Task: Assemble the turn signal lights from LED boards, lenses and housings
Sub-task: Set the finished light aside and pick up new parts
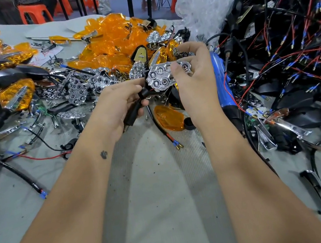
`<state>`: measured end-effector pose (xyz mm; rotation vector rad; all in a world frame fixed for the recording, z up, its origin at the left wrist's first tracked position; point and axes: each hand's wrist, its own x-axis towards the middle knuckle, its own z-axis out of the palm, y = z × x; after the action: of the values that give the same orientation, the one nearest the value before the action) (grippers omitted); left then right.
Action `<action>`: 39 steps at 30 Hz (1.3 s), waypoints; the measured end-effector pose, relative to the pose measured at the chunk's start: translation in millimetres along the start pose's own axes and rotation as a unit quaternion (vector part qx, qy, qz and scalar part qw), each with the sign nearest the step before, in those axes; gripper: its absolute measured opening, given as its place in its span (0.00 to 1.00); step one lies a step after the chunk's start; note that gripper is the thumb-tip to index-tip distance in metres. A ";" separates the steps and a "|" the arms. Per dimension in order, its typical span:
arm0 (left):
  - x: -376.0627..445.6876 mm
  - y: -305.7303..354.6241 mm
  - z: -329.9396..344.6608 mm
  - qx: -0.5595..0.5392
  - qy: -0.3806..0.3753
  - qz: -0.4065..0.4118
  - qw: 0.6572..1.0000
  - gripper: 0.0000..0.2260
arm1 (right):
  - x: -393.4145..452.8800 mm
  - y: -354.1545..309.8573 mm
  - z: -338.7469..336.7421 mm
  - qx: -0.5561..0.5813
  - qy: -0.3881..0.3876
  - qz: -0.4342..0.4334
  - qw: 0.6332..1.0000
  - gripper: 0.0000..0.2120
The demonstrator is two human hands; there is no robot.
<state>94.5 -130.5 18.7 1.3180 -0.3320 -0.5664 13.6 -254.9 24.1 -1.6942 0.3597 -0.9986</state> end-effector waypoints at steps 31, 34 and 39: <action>4.4 -13.2 -1.9 0.068 -0.003 0.128 0.989 0.07 | -1.7 -0.4 0.3 -0.173 -0.023 -0.075 0.982 0.09; 4.9 -13.6 -1.9 0.065 -0.005 0.129 0.989 0.10 | -1.3 -0.2 0.4 -0.173 -0.018 -0.064 0.983 0.09; 6.6 -14.4 -4.2 0.055 -0.017 0.134 0.989 0.12 | -3.7 3.0 0.8 -0.239 0.044 -0.069 0.968 0.04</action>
<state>99.3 -132.8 3.2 1.3446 -0.5659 -0.3487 12.7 -253.0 19.7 -2.1349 0.5816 -1.1558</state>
